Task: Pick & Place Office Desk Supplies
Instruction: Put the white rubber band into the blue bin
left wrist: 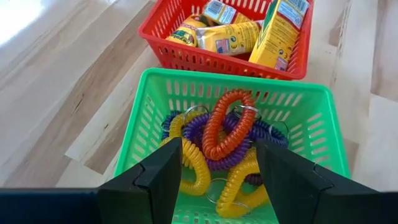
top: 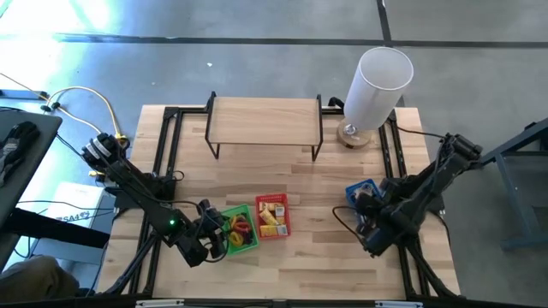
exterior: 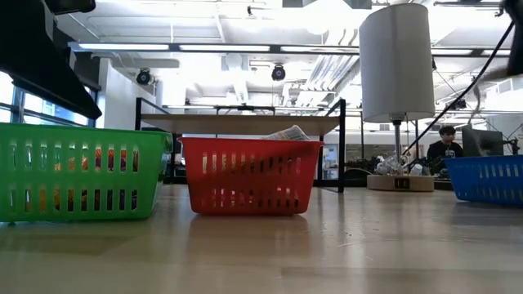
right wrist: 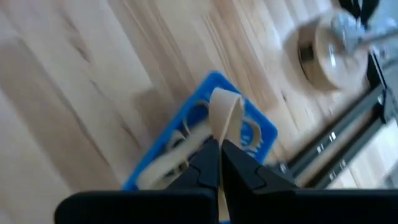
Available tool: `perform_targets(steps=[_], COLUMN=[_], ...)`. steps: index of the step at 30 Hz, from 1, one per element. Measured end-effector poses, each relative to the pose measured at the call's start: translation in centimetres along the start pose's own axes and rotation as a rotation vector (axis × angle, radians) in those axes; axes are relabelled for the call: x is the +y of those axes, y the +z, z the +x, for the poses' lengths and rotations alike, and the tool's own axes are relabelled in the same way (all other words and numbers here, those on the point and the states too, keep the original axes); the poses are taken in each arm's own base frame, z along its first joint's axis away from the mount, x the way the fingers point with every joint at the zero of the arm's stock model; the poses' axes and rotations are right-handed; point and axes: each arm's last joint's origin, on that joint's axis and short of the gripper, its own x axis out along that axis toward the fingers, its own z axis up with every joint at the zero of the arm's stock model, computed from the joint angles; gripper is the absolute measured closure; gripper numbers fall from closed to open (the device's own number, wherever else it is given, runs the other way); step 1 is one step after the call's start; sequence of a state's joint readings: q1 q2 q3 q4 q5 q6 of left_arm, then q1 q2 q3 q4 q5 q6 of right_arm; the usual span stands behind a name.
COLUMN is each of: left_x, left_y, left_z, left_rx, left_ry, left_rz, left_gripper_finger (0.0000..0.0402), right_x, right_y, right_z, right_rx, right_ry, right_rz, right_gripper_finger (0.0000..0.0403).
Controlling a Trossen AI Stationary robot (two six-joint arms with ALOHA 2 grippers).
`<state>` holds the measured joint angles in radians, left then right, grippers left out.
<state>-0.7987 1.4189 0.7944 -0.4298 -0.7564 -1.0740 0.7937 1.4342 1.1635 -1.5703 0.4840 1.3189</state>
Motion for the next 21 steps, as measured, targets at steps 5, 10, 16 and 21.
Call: perform_targets(steps=[5, 10, 16, 21], left_x=[0.0, 0.0, 0.1, 0.0], left_y=[0.0, 0.0, 0.1, 0.1], left_z=[0.0, 0.0, 0.1, 0.1], left_rx=[0.001, 0.001, -0.002, -0.007], left_ry=[-0.001, -0.001, 0.004, 0.004], left_rz=[0.0, 0.0, -0.003, -0.006], left_gripper_finger=[0.0201, 0.0201, 0.0201, 0.0201], right_x=[-0.3, -0.6, 0.5, 1.1], right_y=[-0.9, -1.6, -1.8, -1.1], right_z=[2.5, 4.4, 5.3, 6.0], right_rx=[0.119, 0.233, 0.258, 0.251], right_ry=[-0.08, -0.132, -0.033, 0.033], right_rz=[0.032, 0.102, 0.172, 0.248], right_gripper_finger=[0.0401, 0.0401, 0.0401, 0.0401])
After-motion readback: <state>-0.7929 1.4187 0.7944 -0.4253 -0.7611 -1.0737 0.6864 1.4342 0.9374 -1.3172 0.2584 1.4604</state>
